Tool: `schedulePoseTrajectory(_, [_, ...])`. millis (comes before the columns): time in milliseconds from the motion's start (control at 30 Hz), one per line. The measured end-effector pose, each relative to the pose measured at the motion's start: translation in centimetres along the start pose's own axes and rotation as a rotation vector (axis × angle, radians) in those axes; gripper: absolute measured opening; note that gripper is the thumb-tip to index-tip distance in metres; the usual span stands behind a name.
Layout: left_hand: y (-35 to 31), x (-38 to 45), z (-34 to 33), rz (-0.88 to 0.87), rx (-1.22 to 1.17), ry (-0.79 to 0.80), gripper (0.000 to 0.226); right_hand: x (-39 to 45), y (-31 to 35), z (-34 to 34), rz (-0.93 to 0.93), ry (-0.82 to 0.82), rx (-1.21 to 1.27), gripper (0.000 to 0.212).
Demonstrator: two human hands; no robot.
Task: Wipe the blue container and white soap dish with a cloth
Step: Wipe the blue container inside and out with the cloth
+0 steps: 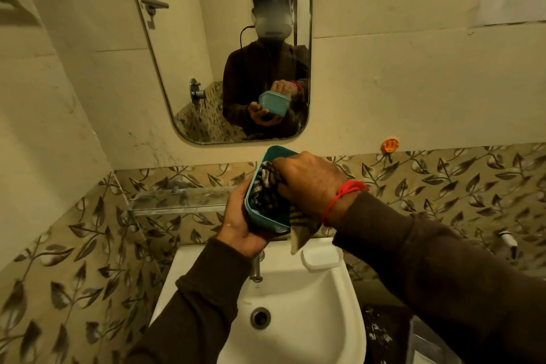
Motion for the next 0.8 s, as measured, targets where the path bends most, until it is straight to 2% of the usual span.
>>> schedulePoseTrajectory(133, [0.0,-0.3,-0.1,-0.02,0.03,-0.029,0.048,0.0,-0.4,-0.4,-0.038,-0.198,-0.009,0.042])
schedulePoseTrajectory(267, [-0.2,-0.5,-0.2,-0.043,0.059,-0.039,0.045,-0.3,-0.4,-0.9,-0.028,-0.253,-0.012,0.051])
schedulePoseTrajectory(333, [-0.3,-0.5,-0.2,-0.05,0.049,-0.03,0.044,-0.1,-0.2,-0.9,-0.011,-0.204,0.053,0.041])
schedulePoseTrajectory(400, [-0.3,-0.5,-0.2,-0.053,0.063,-0.025,0.048,-0.2,0.2,-1.1,0.018,-0.089,0.166,0.033])
schedulePoseTrajectory(467, [-0.4,-0.4,-0.3,-0.057,0.092,-0.014,0.05,-0.8,1.0,-1.7,0.074,-0.024,0.235,0.03])
schedulePoseTrajectory(600, [-1.2,-0.1,-0.2,-0.076,0.127,0.004,0.052,-2.3,2.6,-2.2,0.144,0.005,0.367,0.033])
schedulePoseTrajectory(733, [-1.4,-0.1,0.4,-0.042,0.154,-0.003,0.052,-2.6,2.3,-1.9,0.296,0.169,0.222,0.035])
schedulePoseTrajectory(800, [-0.8,-0.2,0.9,-0.035,0.133,-0.02,0.052,-2.8,2.3,-1.8,0.384,0.174,0.062,0.036])
Point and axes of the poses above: each hand's wrist, its own x-axis towards the middle knuckle, its own z-axis out of the back of the hand, y = z × x, the point moved 5 cm from there along x, towards the middle knuckle, and after that the axes turned 8 degrees about -x, right-handed, at the moved point
